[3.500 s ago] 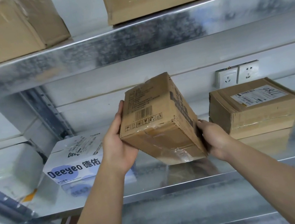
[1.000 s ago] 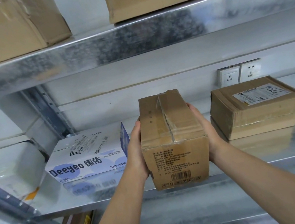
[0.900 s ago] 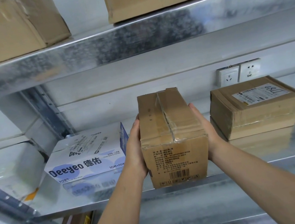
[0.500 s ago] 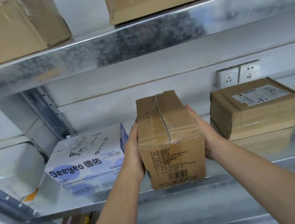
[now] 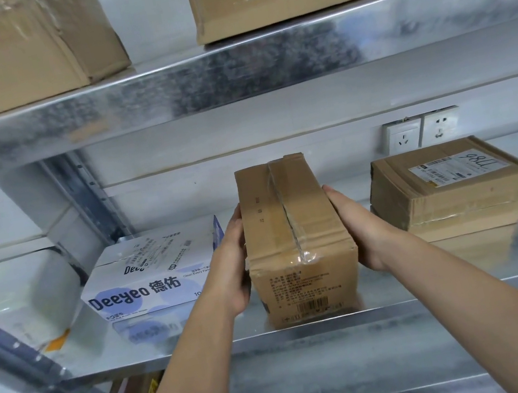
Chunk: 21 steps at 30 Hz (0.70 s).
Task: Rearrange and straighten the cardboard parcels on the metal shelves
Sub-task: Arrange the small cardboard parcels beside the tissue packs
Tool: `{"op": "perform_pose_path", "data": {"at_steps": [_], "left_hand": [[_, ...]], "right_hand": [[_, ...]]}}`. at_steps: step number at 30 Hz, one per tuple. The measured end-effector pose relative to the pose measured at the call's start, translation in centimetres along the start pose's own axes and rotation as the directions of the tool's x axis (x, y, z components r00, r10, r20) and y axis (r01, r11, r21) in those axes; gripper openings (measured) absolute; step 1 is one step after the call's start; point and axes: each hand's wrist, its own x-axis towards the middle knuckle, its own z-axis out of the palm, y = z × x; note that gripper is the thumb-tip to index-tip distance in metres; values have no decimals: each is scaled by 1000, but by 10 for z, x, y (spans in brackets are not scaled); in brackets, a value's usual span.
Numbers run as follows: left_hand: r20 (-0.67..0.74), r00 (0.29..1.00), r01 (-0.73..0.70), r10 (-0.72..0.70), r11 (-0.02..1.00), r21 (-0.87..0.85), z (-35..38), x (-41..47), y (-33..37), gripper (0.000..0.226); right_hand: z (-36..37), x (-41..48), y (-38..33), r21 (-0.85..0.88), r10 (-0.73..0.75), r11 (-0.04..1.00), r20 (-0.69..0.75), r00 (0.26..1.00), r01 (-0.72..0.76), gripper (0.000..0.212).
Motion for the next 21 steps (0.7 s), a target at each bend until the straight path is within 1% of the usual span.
{"op": "perform_pose_path", "data": {"at_steps": [2,4,8,11,14,16,18,21], "left_hand": [[-22,1000,-17,17,1000,-14,-3,4,-3,33],[-43,998,-48,47,999,-17,-7,9,-5,29],[-84,991,-106,103,994,-37,-9,14,-5,30],[-106,986,-133,127,990,-55,-11,18,-6,37],[-108,981,-168,160,983,-71,-10,20,-6,39],[-122,976,-190,182,979,-66,-6,17,-4,34],[-136,972,-203,194,978,-56,-2,15,-3,27],[-146,968,-211,203,976,-43,3,13,-3,32]], "right_hand": [[0,-2,-2,14,29,999,-6,1000,-29,58],[1,-5,-4,37,40,998,2,999,-40,54],[1,-8,-5,146,23,989,-2,1000,-23,37],[1,-8,-6,186,-19,982,8,1000,17,29],[2,-9,-5,199,-61,978,-4,998,60,33],[4,-8,-4,206,-94,974,-18,995,95,39],[6,-8,-4,218,-119,968,-38,992,124,39],[8,-8,-4,238,-131,961,-65,989,143,37]]}}
